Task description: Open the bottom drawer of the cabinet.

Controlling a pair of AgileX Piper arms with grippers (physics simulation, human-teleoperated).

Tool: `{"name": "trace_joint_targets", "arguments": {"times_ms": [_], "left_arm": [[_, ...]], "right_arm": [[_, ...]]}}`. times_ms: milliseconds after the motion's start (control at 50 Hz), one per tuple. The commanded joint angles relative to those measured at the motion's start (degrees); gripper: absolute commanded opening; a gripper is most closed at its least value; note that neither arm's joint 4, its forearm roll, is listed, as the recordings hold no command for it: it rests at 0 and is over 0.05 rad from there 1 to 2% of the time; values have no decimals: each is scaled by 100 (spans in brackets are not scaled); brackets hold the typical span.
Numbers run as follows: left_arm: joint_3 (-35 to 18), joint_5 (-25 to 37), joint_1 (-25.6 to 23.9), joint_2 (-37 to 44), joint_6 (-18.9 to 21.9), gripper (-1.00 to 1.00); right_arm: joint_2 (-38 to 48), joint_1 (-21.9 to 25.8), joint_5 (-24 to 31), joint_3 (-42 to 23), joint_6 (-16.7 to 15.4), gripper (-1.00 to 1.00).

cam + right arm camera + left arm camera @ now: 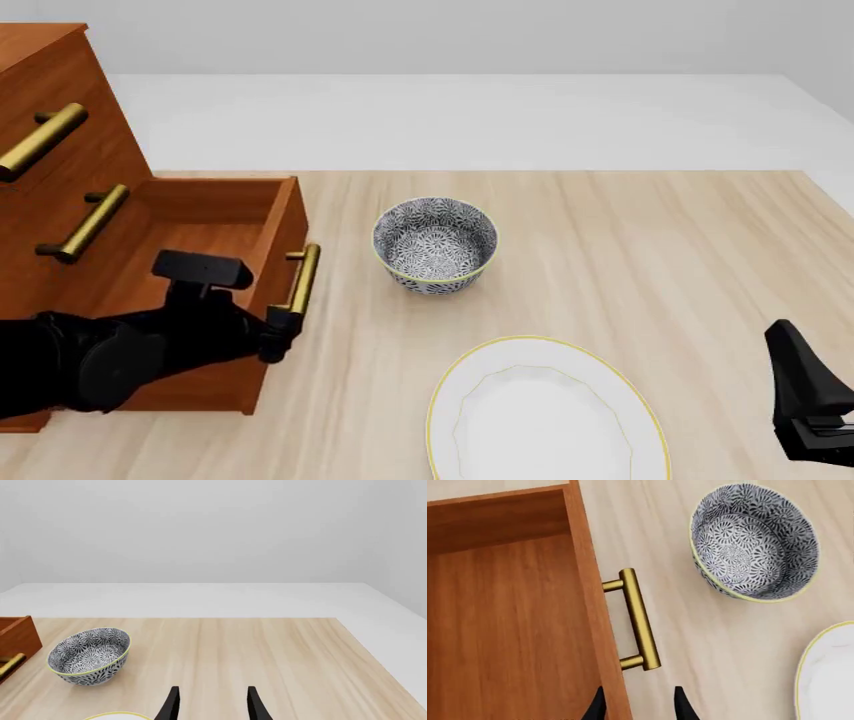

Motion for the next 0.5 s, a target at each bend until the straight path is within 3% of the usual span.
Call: {"name": "trace_joint_targets", "arguments": {"times_ms": [20, 340, 500], "left_arm": [[-181, -12, -479, 22, -317, 100], [-204, -5, -650, -58, -342, 100], [-154, 223, -387, -594, -26, 100]], "right_arm": [[1, -1, 0, 0, 1, 100], [0, 0, 0, 0, 1, 100], [-1, 0, 0, 0, 2, 100]]}}
